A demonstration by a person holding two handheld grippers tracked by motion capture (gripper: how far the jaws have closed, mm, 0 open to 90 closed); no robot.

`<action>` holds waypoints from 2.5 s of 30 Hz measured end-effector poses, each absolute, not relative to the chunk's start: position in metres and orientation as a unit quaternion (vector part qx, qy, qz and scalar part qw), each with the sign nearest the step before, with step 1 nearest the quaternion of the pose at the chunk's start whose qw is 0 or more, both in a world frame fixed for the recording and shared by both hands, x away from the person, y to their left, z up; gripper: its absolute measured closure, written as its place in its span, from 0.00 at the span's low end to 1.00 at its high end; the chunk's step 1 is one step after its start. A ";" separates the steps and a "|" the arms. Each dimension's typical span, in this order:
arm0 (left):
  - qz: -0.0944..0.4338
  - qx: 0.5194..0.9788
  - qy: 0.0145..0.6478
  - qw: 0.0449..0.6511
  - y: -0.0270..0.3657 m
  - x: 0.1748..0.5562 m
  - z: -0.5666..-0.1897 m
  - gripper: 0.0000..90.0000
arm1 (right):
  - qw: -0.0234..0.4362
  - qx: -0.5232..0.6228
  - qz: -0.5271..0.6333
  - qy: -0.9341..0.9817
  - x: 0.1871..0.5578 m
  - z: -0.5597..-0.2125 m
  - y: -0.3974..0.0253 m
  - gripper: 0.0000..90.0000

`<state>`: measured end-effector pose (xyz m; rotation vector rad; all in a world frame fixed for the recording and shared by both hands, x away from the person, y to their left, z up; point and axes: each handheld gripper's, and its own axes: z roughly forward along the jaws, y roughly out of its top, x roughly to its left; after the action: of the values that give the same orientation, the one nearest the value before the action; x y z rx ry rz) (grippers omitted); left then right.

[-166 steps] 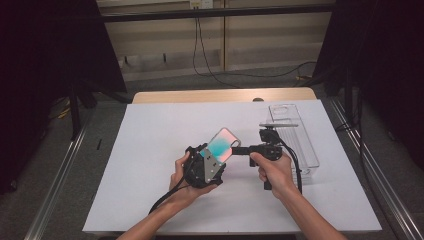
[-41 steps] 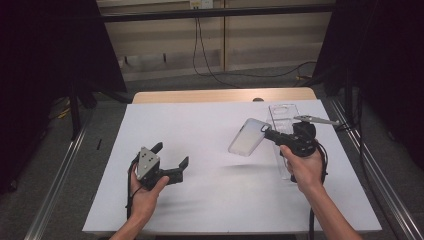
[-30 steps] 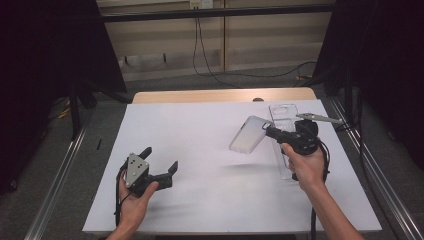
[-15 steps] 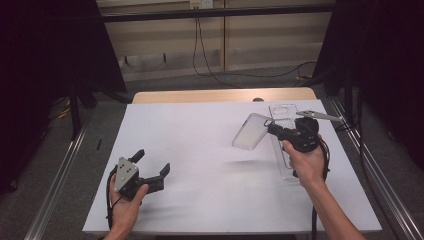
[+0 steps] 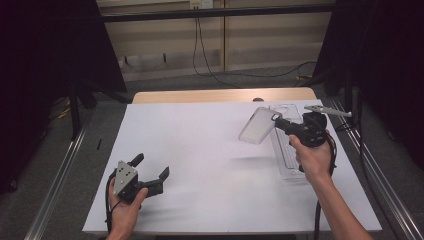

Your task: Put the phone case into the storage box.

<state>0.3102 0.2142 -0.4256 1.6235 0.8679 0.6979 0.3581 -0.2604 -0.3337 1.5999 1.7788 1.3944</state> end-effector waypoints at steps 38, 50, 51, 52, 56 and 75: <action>0.281 0.688 0.380 0.551 0.219 0.307 -0.431 0.05 | 0.261 0.595 0.469 0.597 0.377 -0.294 -0.325 0.95; 0.272 0.691 0.384 0.549 0.222 0.309 -0.431 0.04 | 0.274 0.598 0.454 0.602 0.388 -0.296 -0.332 0.95; 0.271 0.691 0.384 0.548 0.222 0.308 -0.431 0.05 | 0.276 0.598 0.453 0.601 0.389 -0.297 -0.332 0.95; 0.272 0.690 0.385 0.549 0.222 0.308 -0.431 0.05 | 0.275 0.599 0.453 0.600 0.389 -0.297 -0.333 0.95; 0.271 0.689 0.386 0.551 0.222 0.308 -0.431 0.05 | 0.274 0.602 0.449 0.601 0.392 -0.299 -0.334 0.95; 0.266 0.693 0.381 0.552 0.222 0.308 -0.429 0.05 | 0.302 0.592 0.413 0.622 0.411 -0.316 -0.337 0.95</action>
<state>0.3076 0.2218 -0.4293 1.6387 0.9010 0.6294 0.4111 -0.3372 -0.3160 1.5715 1.6508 1.0958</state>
